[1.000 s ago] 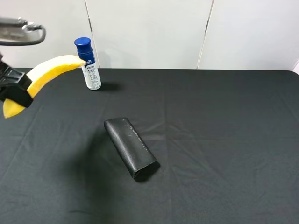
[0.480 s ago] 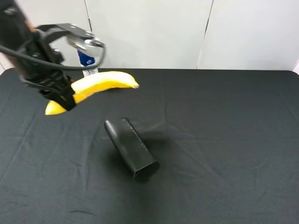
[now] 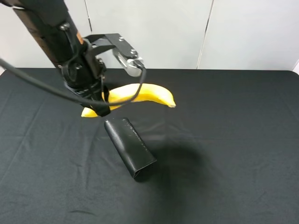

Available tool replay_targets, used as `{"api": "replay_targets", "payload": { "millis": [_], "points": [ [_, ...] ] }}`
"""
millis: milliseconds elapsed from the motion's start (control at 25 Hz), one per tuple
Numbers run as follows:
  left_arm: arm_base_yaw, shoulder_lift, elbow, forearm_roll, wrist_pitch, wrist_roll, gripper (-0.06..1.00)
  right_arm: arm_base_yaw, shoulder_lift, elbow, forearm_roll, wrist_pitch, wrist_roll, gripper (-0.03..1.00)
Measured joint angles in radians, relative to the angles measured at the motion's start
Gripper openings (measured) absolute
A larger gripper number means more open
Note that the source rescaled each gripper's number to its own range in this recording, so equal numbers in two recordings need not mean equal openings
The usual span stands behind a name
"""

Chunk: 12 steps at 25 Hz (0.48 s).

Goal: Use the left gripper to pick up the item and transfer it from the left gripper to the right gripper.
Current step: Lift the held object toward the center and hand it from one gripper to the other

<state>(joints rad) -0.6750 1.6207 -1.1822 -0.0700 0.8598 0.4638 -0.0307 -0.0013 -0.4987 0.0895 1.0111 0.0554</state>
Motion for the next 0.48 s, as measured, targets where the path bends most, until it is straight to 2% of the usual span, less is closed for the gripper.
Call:
{"api": "replay_targets", "payload": {
  "millis": [120, 280, 400, 480],
  "points": [
    [-0.032, 0.000, -0.002, 0.000, -0.014, 0.031, 0.00, 0.000, 0.076, -0.014, 0.049, -0.008, 0.029, 1.00],
    [-0.056, 0.000, -0.002, 0.000, -0.029, 0.043, 0.00, 0.000, 0.266, -0.030, 0.227, -0.071, 0.018, 1.00],
    [-0.057, 0.000, -0.002, 0.000, -0.041, 0.044, 0.00, 0.000, 0.424, -0.030, 0.390, -0.141, -0.076, 1.00],
    [-0.057, 0.000, -0.002, 0.000, -0.042, 0.044, 0.00, 0.000, 0.537, -0.032, 0.501, -0.187, -0.179, 1.00]
  ]
}}
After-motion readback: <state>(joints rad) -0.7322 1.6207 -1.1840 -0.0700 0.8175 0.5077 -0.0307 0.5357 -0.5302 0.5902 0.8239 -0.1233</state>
